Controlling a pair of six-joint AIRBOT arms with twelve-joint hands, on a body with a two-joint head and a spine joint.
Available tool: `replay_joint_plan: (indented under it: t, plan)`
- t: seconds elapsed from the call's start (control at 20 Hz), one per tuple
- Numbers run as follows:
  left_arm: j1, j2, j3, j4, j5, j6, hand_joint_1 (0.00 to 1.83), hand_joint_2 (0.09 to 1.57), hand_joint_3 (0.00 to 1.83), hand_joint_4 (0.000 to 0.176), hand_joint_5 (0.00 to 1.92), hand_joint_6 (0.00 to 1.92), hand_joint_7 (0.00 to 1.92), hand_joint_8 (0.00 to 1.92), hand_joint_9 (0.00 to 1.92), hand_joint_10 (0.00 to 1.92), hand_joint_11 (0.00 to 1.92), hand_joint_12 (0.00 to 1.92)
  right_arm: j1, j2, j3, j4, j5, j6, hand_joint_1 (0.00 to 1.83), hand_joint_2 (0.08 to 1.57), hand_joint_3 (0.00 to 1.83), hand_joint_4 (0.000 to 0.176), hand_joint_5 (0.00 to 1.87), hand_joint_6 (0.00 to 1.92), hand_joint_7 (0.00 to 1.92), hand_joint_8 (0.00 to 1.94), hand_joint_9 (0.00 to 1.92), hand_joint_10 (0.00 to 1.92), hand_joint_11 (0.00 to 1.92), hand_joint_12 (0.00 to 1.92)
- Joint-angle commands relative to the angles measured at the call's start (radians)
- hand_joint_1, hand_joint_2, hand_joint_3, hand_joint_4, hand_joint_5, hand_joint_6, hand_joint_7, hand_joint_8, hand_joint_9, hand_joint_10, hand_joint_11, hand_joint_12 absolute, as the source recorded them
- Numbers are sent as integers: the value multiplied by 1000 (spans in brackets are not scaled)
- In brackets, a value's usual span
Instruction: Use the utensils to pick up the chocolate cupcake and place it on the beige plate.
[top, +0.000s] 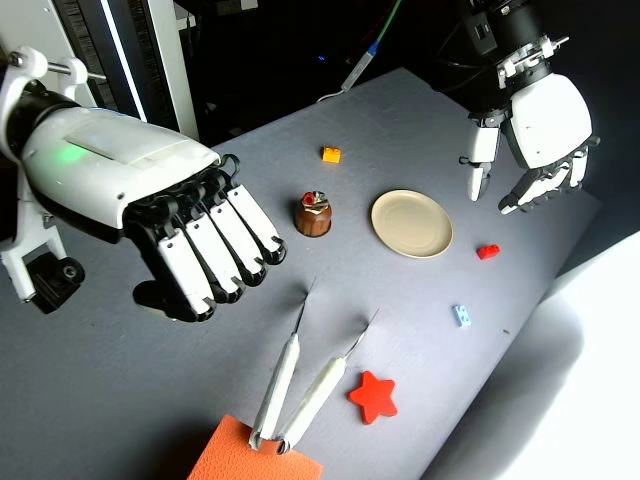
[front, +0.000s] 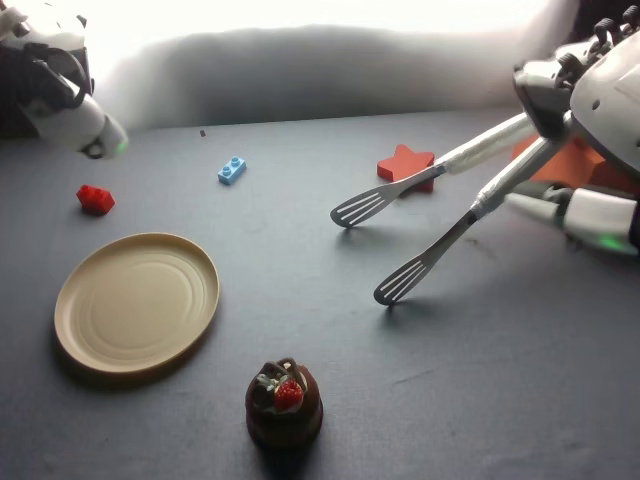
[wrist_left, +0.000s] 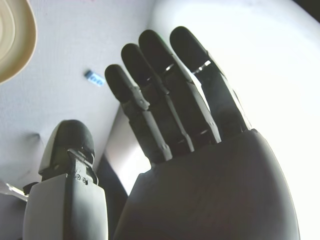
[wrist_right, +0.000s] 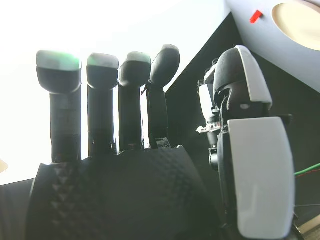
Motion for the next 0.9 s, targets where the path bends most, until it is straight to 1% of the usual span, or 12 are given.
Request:
replay_joint_plan:
  t: [0.0, 0.15, 0.2, 0.25, 0.35, 0.4, 0.45, 0.55, 0.6, 0.65, 0.8, 0.85]
  plan:
    - [-12, 7, -1, 57, -35, 8, 131, 1154, 11, 0, 117, 8, 86, 4, 58, 14, 0, 127, 12, 1, 10, -51, -115, -2, 230, 1061, 21, 0, 173, 6, 189, 2, 167, 13, 0, 531]
    - [-12, 7, -3, 57, -35, 8, 106, 1157, 3, 0, 72, 0, 68, 0, 55, 3, 0, 78, 11, -8, 30, -51, -117, 9, 195, 1064, 9, 0, 137, 0, 161, 3, 161, 5, 0, 568]
    - [-12, 6, -5, 57, -35, 8, 104, 1154, 1, 0, 75, 2, 65, 0, 54, 2, 0, 74, 11, -13, 35, -51, -124, 10, 195, 1066, 6, 0, 132, 1, 159, 1, 159, 3, 0, 546]
    - [-12, 5, -6, 57, -35, 8, 102, 1157, 2, 0, 73, 2, 71, 3, 59, 4, 0, 73, 13, -20, 42, -51, -128, 4, 194, 1074, 6, 0, 104, 1, 121, 2, 126, 2, 0, 462]
    - [-12, 5, -9, 57, -34, 8, 99, 1158, 1, 0, 99, 6, 92, 5, 72, 4, 0, 101, 30, -37, 54, -51, -115, -43, 193, 1077, 3, 0, 97, 1, 111, 2, 115, 2, 0, 387]
    - [-12, 5, -9, 57, -34, 10, 106, 1159, 1, 0, 108, 8, 94, 4, 73, 3, 0, 96, 44, -46, 63, -40, -97, -60, 183, 1079, 3, 0, 110, 4, 124, 5, 125, 5, 0, 402]
    - [-12, 4, -7, 57, -34, 11, 87, 1161, 1, 0, 89, 2, 68, 1, 53, 1, 0, 48, 62, -54, 72, -2, -67, -81, 172, 1082, 3, 0, 84, 3, 97, 3, 97, 4, 0, 333]
    - [-12, 3, -4, 57, -34, 11, 99, 1163, 1, 0, 93, 4, 83, 8, 71, 8, 14, 52, 96, -83, 109, 102, 11, -137, 206, 1059, 0, 0, 85, 2, 84, 1, 91, 1, 0, 344]
    - [-12, 2, -3, 57, -34, 11, 96, 1164, 0, 0, 92, 0, 92, 1, 76, 1, 2, 108, 101, -96, 126, 126, 31, -156, 203, 1055, 0, 0, 82, 0, 80, 0, 89, 0, 0, 311]
    - [-14, 2, -2, 57, -35, 11, 83, 1172, 1, 0, 67, 0, 68, 1, 45, 0, 0, 50, 102, -117, 156, 146, 63, -172, 184, 1052, 0, 0, 71, 0, 76, 0, 88, 0, 0, 328]
    - [-16, 0, 1, 57, -38, 14, 74, 1166, 0, 0, 47, 0, 39, 0, 35, 0, 1, 38, 113, -163, 224, 203, 159, -210, 223, 1011, 0, 0, 47, 0, 58, 0, 60, 0, 0, 269]
    - [-17, -1, 2, 57, -40, 15, 79, 1168, 0, 0, 32, 0, 19, 0, 9, 0, 0, 7, 134, -182, 259, 282, 207, -244, 225, 978, 0, 0, 22, 1, 40, 1, 42, 1, 0, 215]
